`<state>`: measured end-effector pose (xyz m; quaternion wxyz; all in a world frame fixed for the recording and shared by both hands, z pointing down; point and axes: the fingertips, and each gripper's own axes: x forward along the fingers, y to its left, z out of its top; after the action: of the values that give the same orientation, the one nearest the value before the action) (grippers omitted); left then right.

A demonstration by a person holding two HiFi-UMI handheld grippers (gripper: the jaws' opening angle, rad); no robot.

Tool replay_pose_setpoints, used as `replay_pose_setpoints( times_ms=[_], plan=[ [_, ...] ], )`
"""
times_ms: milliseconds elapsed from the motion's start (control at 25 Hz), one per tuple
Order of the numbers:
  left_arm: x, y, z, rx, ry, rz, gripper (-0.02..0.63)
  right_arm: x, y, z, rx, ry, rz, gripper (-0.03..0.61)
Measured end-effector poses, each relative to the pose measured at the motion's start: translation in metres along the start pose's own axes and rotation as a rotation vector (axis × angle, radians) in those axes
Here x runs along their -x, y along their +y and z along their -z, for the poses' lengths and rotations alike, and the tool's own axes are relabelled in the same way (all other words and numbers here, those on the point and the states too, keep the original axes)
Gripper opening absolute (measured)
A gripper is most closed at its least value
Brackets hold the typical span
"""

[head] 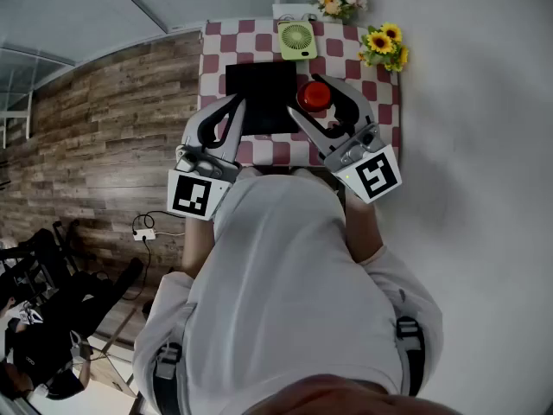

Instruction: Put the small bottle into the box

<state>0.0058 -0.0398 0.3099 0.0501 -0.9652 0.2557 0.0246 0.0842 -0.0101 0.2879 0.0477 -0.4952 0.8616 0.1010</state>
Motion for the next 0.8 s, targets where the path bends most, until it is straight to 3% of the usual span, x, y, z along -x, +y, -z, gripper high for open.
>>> replay_pose_setpoints(
  times_ms=[800],
  plan=[
    [0.029, 0.036, 0.019, -0.048, 0.016, 0.014, 0.000, -0.020, 0.018, 0.028, 0.004, 0.067, 0.042, 0.221]
  ],
)
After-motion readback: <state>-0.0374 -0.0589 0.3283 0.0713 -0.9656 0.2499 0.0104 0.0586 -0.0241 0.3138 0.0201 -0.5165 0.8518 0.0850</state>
